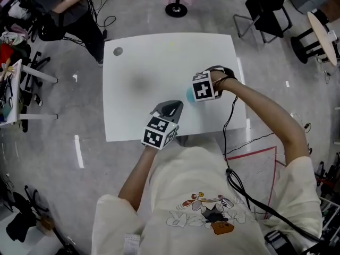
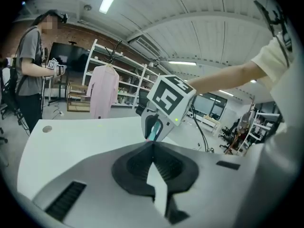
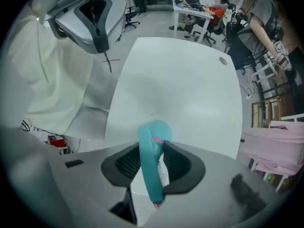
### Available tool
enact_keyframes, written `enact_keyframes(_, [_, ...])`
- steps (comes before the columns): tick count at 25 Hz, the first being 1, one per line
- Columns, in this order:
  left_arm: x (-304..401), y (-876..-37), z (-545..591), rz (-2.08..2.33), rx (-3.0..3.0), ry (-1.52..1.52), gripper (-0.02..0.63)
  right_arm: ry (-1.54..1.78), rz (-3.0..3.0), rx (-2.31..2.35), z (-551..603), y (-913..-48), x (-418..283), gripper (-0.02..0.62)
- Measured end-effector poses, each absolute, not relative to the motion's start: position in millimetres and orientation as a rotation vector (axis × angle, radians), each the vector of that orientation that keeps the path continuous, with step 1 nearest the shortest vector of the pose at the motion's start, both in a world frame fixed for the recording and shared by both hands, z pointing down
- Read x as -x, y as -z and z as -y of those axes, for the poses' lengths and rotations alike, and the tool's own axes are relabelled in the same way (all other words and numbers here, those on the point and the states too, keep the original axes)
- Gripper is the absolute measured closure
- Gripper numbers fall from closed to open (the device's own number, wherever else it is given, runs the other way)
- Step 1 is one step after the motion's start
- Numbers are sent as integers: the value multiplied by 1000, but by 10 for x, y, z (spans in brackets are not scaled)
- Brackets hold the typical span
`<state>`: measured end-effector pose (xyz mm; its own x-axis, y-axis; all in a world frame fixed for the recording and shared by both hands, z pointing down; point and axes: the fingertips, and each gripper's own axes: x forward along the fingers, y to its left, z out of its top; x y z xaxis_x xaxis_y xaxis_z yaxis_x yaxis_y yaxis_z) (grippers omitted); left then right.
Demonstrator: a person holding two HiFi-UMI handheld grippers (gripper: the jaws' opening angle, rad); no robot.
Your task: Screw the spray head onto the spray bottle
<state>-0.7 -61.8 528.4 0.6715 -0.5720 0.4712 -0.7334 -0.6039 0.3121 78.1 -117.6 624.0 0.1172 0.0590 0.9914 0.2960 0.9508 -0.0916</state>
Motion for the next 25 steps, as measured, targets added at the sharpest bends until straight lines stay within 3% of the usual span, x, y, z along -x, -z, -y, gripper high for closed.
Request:
enact_keyframes(14, [-122, -5330, 548, 938, -2439, -480, 600, 184, 1407, 298, 1116, -6313, -753, 463])
enact_keyframes(19, [-129, -5317, 537, 932, -2435, -485, 600, 201, 1399, 326, 1122, -6112, -790, 424])
enact_keyframes(25, [-86, -5272, 547, 950, -2432, -482, 600, 244, 1512, 293, 1124, -5528, -660, 420])
